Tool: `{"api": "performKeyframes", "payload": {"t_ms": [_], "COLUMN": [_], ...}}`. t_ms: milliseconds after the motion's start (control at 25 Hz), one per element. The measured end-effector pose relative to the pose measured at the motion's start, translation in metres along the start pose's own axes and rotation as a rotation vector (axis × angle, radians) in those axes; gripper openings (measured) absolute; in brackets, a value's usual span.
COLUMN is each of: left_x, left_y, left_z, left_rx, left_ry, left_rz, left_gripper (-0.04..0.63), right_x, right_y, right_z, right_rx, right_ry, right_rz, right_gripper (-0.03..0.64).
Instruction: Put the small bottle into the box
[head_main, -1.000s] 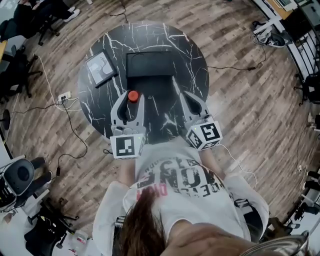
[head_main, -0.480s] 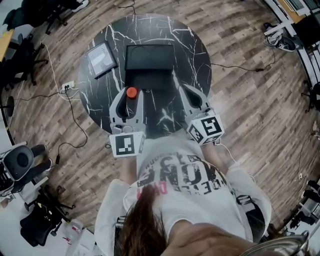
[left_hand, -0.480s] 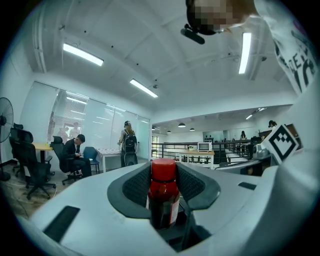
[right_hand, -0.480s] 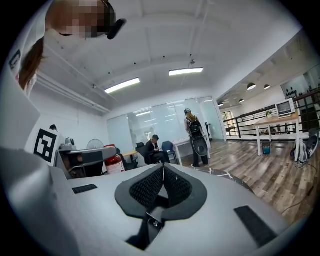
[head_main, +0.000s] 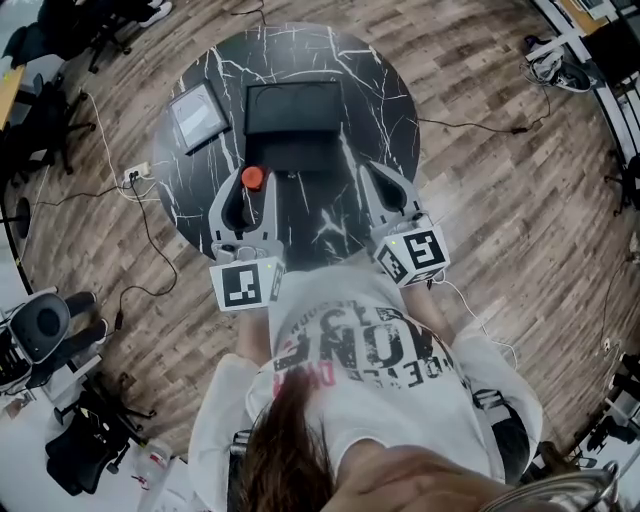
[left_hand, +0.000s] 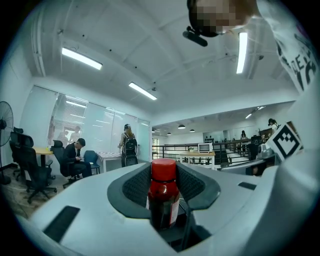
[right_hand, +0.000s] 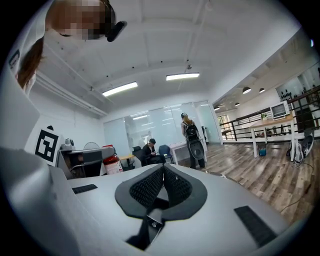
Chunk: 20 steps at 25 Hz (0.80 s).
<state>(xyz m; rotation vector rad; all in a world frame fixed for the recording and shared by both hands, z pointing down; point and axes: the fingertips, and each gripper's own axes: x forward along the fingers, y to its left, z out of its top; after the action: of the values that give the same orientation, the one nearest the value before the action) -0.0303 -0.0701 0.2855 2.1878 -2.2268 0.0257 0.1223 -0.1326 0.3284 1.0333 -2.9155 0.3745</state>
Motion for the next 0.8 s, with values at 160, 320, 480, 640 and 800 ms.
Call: {"api": "performKeyframes", "payload": {"t_ms": [160, 320, 480, 640, 800], "left_x": [-0.005, -0.01, -0.013, -0.015, -0.013], "left_y": [0.0, 0.001, 0.006, 0.012, 0.019], "left_z": [0.002, 0.004, 0.009, 0.015, 0.02], "left_rx": [-0.002, 0.001, 0.007, 0.015, 0.024], "left_ry": [-0.006, -0.011, -0.02, -0.033, -0.036], "left_rz": [0.005, 0.016, 0.032, 0.041, 0.044], "left_gripper": [0.146, 0.146, 0.146, 0.146, 0.146], "right_x": [-0.001, -0.001, -0.004, -0.006, -0.01], "right_y": [0.004, 0.007, 0.006, 0.004, 0.002], "right_z": [0.0, 0.001, 0.004, 0.005, 0.003], "right_rx": [-0.001, 0.0, 0.001, 0.005, 0.011], "right_ry": [-0.004, -0.012, -0.023, -0.033, -0.036], "right_rz": [-0.001, 0.005, 0.002, -0.009, -0.029], "right_gripper": [0.002, 0.002, 0.002, 0.002, 0.002]}}
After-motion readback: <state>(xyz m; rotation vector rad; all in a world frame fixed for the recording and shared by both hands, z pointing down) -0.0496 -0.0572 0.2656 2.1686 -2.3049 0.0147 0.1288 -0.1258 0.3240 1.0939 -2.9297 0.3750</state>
